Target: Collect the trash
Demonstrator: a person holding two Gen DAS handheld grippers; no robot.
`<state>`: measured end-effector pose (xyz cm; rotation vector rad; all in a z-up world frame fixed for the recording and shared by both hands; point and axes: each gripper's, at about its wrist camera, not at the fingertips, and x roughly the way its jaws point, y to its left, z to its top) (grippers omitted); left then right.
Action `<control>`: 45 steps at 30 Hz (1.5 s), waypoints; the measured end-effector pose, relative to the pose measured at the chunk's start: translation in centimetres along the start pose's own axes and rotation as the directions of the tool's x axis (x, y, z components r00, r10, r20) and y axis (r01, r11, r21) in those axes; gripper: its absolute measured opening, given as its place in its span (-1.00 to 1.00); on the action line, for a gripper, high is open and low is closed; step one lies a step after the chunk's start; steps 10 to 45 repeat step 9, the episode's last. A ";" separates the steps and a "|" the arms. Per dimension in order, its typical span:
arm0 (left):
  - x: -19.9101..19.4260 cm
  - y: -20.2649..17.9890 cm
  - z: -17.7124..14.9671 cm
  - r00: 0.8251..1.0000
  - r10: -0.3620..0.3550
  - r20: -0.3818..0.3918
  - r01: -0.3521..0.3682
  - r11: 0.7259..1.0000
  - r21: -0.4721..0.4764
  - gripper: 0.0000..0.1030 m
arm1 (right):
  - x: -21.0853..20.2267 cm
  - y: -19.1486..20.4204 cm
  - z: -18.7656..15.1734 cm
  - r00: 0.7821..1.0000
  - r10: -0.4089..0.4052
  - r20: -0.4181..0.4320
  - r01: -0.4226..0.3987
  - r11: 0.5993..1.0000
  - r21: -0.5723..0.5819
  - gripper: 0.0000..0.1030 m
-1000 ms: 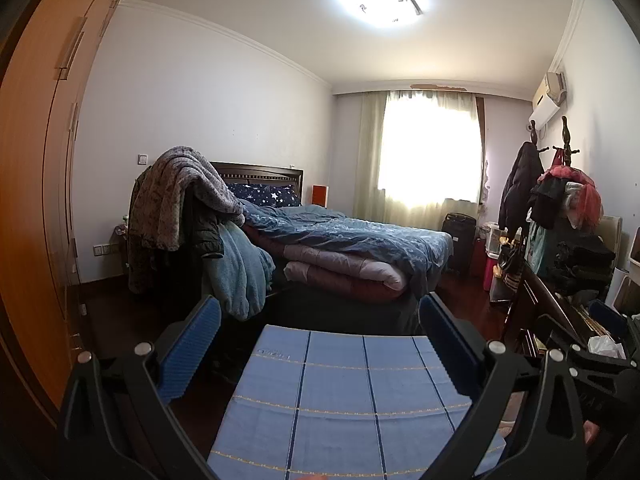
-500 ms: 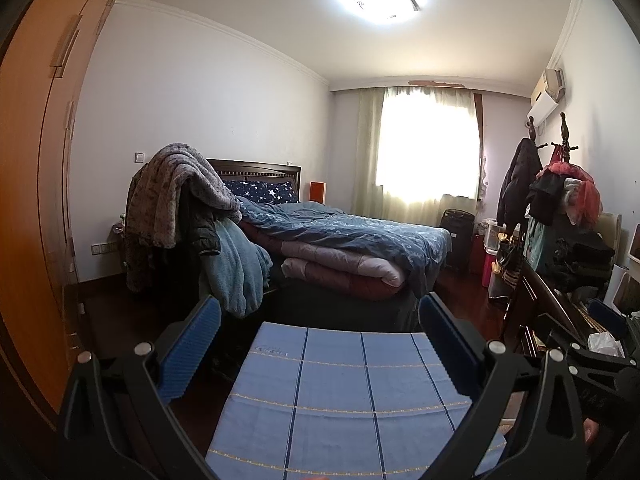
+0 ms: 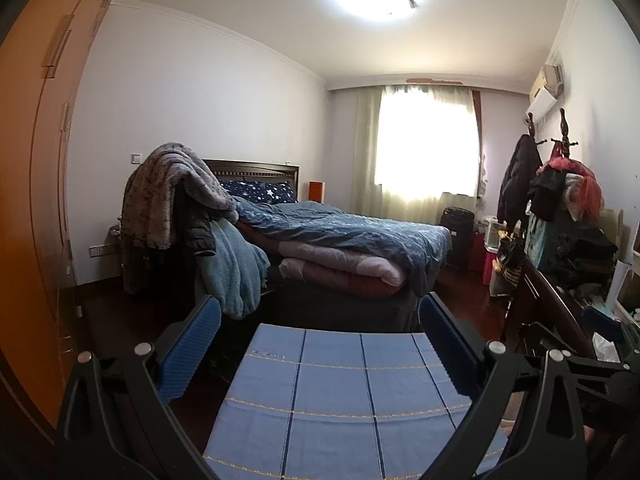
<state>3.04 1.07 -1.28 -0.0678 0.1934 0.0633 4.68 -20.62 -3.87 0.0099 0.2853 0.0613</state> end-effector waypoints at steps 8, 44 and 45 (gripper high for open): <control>2.6 -0.6 -0.5 0.998 -0.012 -0.056 0.012 1.000 0.005 0.94 | 2.0 -0.3 -0.7 0.999 0.000 -0.037 0.000 1.000 0.010 0.93; 2.9 -0.5 -0.6 0.998 -0.013 -0.060 0.013 1.000 0.005 0.94 | 2.2 -0.4 -0.7 0.999 0.001 -0.042 0.000 1.000 0.011 0.93; 2.9 -0.5 -0.6 0.998 -0.013 -0.060 0.013 1.000 0.005 0.94 | 2.2 -0.4 -0.7 0.999 0.001 -0.042 0.000 1.000 0.011 0.93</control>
